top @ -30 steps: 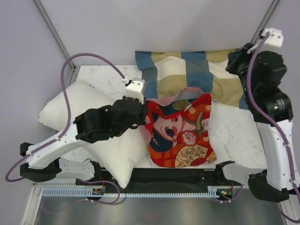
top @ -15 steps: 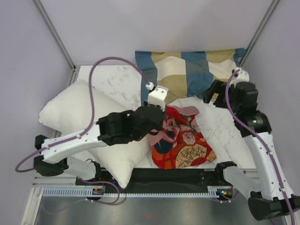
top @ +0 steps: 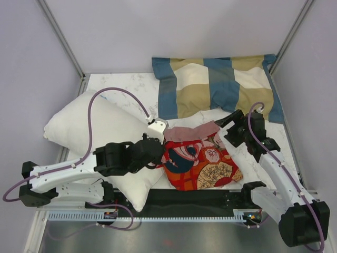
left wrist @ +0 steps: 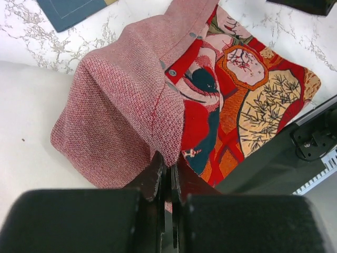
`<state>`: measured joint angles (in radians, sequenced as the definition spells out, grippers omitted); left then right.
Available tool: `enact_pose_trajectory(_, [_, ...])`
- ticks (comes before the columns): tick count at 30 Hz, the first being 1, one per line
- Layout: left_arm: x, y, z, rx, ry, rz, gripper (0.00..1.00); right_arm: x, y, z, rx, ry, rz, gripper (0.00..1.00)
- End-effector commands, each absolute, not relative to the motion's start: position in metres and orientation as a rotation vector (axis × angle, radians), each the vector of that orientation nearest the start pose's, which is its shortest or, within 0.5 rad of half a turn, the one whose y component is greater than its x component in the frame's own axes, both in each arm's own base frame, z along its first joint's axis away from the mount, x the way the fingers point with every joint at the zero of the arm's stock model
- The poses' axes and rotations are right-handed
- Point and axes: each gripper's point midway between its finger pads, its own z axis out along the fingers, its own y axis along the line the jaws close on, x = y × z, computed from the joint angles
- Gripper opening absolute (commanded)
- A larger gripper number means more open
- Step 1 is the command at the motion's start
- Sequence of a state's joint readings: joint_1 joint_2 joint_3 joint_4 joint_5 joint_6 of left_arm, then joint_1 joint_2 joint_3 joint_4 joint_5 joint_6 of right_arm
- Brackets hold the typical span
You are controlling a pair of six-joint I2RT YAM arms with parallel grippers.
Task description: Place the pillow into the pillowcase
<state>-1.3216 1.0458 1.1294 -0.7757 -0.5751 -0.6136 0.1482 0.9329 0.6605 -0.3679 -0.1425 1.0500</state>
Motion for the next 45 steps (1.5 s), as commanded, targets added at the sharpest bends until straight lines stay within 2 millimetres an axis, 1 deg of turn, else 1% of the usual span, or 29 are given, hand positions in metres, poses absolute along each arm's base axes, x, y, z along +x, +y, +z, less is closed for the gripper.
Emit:
enact_pose_trajectory(1, [0.143,-0.258,0.265,0.371,2.092,-0.563,0.02,0.296,0.11,0.153,1.186,1.984,0.965,0.98])
enact_pose_trajectory(2, [0.143,-0.257,0.266,0.368,2.089,-0.567,0.02,0.3,0.111,0.157,1.18,1.946,0.992,0.98])
enact_pose_trajectory(3, [0.142,-0.256,0.266,0.366,2.089,-0.572,0.02,0.301,0.108,0.155,1.186,1.925,0.985,0.98])
enact_pose_trajectory(6, [0.141,-0.254,0.268,0.366,2.085,-0.583,0.02,0.303,0.101,0.141,1.207,1.93,0.917,0.98])
enact_pose_trajectory(7, [0.141,-0.253,0.268,0.366,2.084,-0.583,0.02,0.303,0.097,0.133,1.223,1.94,0.881,0.98])
enact_pose_trajectory(9, [0.14,-0.25,0.27,0.363,2.078,-0.592,0.02,0.304,0.097,0.119,1.236,1.958,0.862,0.96])
enact_pose_trajectory(10, [0.141,-0.249,0.27,0.36,2.078,-0.587,0.02,0.301,0.096,0.106,1.254,1.967,0.838,0.95])
enact_pose_trajectory(11, [0.14,-0.248,0.27,0.36,2.075,-0.589,0.02,0.306,0.097,0.102,1.245,1.95,0.846,0.93])
enact_pose_trajectory(12, [0.14,-0.246,0.271,0.357,2.07,-0.591,0.02,0.306,0.1,0.098,1.236,1.951,0.849,0.93])
enact_pose_trajectory(13, [0.141,-0.245,0.27,0.355,2.069,-0.587,0.02,0.304,0.1,0.088,1.24,1.96,0.834,0.93])
enact_pose_trajectory(14, [0.14,-0.244,0.271,0.356,2.068,-0.588,0.02,0.309,0.102,0.083,1.232,1.957,0.834,0.92])
enact_pose_trajectory(16, [0.14,-0.242,0.273,0.353,2.062,-0.595,0.02,0.309,0.108,0.073,1.224,1.979,0.836,0.9])
enact_pose_trajectory(17, [0.14,-0.241,0.273,0.352,2.06,-0.6,0.02,0.313,0.112,0.068,1.224,1.979,0.845,0.89])
enact_pose_trajectory(19, [0.14,-0.24,0.273,0.353,2.058,-0.599,0.02,0.319,0.115,0.066,1.214,1.964,0.835,0.88])
enact_pose_trajectory(20, [0.139,-0.239,0.273,0.355,2.058,-0.597,0.02,0.321,0.114,0.06,1.23,1.961,0.816,0.88])
enact_pose_trajectory(22, [0.141,-0.237,0.273,0.352,2.054,-0.588,0.02,0.327,0.12,0.055,1.225,1.956,0.827,0.86])
enact_pose_trajectory(24, [0.14,-0.236,0.27,0.362,2.057,-0.582,0.02,0.335,0.124,0.055,1.225,1.948,0.833,0.85])
enact_pose_trajectory(25, [0.14,-0.236,0.27,0.364,2.057,-0.581,0.02,0.338,0.124,0.049,1.231,1.958,0.818,0.85])
enact_pose_trajectory(28, [0.14,-0.237,0.27,0.374,2.059,-0.575,0.02,0.349,0.128,0.049,1.234,1.939,0.823,0.82])
enact_pose_trajectory(29, [0.14,-0.237,0.27,0.378,2.06,-0.571,0.02,0.35,0.129,0.044,1.238,1.95,0.82,0.8])
enact_pose_trajectory(30, [0.14,-0.237,0.271,0.379,2.059,-0.574,0.02,0.354,0.132,0.048,1.228,1.947,0.838,0.79])
enact_pose_trajectory(33, [0.14,-0.235,0.273,0.381,2.056,-0.572,0.02,0.357,0.135,0.051,1.205,1.958,0.826,0.78])
enact_pose_trajectory(35, [0.139,-0.233,0.273,0.378,2.058,-0.567,0.02,0.356,0.132,0.055,1.176,1.963,0.781,0.78])
enact_pose_trajectory(36, [0.14,-0.232,0.274,0.373,2.055,-0.568,0.02,0.358,0.134,0.062,1.15,1.961,0.77,0.78])
enact_pose_trajectory(38, [0.139,-0.231,0.274,0.371,2.057,-0.571,0.02,0.357,0.127,0.072,1.116,1.946,0.699,0.78])
enact_pose_trajectory(40, [0.14,-0.231,0.274,0.369,2.058,-0.57,0.02,0.358,0.127,0.087,1.077,1.924,0.688,0.77])
enact_pose_trajectory(41, [0.139,-0.232,0.274,0.372,2.06,-0.571,0.02,0.359,0.125,0.09,1.056,1.92,0.672,0.77])
enact_pose_trajectory(42, [0.139,-0.232,0.274,0.371,2.06,-0.57,0.02,0.362,0.125,0.098,1.036,1.909,0.674,0.77])
enact_pose_trajectory(45, [0.139,-0.232,0.274,0.376,2.063,-0.57,0.02,0.366,0.126,0.107,1.002,1.907,0.665,0.77])
